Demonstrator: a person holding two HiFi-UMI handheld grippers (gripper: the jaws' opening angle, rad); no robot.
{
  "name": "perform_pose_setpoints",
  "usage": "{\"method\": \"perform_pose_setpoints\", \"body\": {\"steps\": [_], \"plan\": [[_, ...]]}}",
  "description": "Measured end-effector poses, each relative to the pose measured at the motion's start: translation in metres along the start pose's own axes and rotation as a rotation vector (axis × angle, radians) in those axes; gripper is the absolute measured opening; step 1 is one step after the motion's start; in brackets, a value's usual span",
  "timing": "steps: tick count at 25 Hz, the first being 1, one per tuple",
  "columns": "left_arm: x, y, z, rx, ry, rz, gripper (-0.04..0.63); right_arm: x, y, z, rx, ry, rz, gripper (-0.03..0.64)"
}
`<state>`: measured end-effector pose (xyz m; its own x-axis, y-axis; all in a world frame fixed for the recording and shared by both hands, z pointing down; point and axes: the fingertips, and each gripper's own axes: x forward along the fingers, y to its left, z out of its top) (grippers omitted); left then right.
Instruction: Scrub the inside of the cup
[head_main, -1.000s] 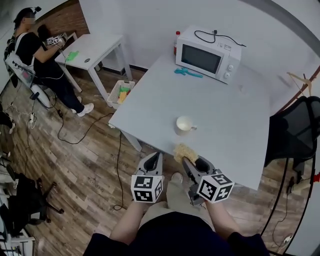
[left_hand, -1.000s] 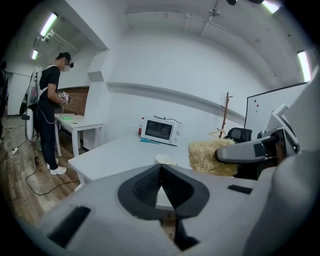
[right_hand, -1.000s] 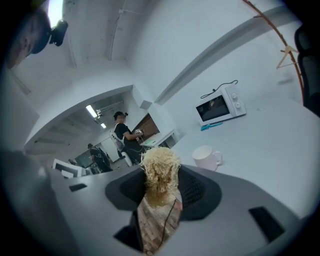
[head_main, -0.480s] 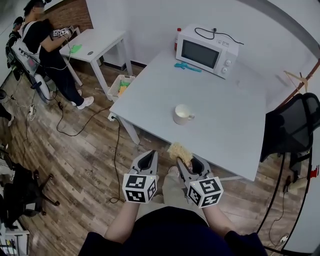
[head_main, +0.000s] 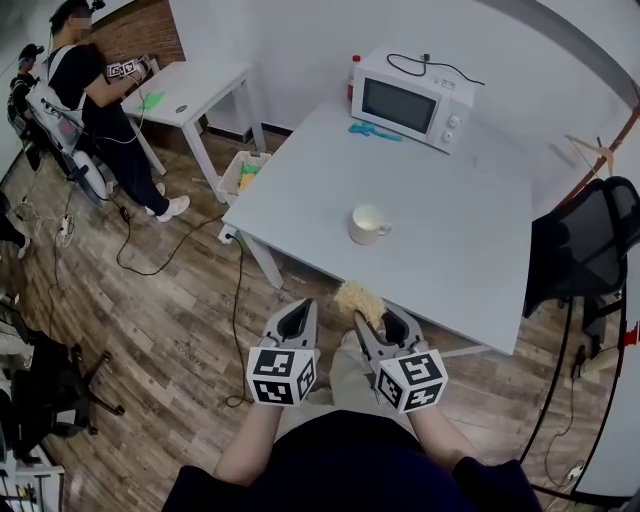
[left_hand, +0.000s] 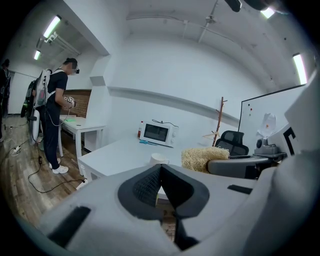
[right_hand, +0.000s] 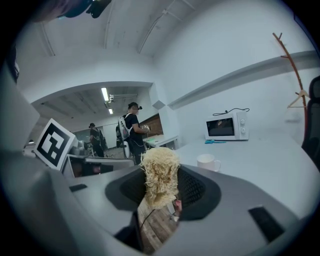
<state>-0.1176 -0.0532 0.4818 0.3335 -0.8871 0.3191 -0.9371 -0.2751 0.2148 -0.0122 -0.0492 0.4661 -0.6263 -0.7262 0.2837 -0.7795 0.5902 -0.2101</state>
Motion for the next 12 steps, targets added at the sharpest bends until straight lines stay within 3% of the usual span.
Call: {"method": "perform_pose_setpoints", "body": {"steps": [12], "plan": [[-0.007,0.005,0.000,-0.016,-0.006,0.002,0.017,0.005,0.013,0.001,-0.011,-0.001,0.044,0.172]]}}
